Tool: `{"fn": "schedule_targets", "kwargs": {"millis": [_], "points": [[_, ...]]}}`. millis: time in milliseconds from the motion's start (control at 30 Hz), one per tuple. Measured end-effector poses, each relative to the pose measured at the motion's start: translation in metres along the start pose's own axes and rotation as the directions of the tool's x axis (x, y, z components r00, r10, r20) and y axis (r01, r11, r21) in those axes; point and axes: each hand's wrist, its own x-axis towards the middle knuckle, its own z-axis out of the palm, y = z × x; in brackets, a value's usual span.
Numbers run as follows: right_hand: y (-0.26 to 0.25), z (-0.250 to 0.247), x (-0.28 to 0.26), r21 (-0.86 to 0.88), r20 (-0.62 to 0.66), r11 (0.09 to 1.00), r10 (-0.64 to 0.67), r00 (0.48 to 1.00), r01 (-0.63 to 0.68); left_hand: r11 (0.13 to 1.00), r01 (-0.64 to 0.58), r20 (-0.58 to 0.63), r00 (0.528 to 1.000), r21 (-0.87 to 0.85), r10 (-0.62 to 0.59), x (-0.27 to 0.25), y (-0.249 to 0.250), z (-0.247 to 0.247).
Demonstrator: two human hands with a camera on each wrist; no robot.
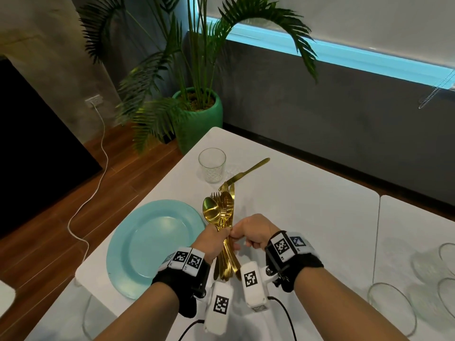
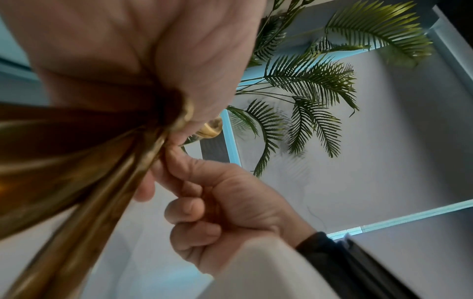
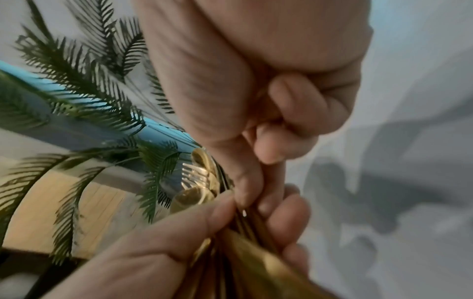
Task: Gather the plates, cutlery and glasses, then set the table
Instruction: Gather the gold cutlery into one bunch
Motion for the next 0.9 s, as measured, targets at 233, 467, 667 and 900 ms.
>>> {"fn": "schedule_targets", "kwargs": {"millis": [233, 467, 667, 900], "points": [[-0.018, -0.038, 0.018, -0.375, -0.172, 0.927, -0.094, 0.981, 0.023, 0.999, -0.047, -0.056, 0.997, 0.018, 0.048, 0.006, -0.003, -0.005], [-0.027, -0.092, 0.093, -0.728, -0.391, 0.666, -0.205, 0.897, -0.165, 0.998, -0.064, -0.08, 0.995, 0.007, 0.064, 0.013, 0.006, -0.014], [-0.027, -0.1, 0.127, -0.872, -0.251, 0.476, -0.239, 0.938, -0.112, 0.998, -0.057, -0.058, 0.997, 0.017, 0.058, 0.014, 0.011, -0.018], [-0.033, -0.097, 0.109, -0.922, -0.248, 0.376, -0.395, 0.884, -0.09, 0.999, -0.02, -0.028, 0.999, 0.037, 0.021, 0.017, 0.007, -0.016]]}}
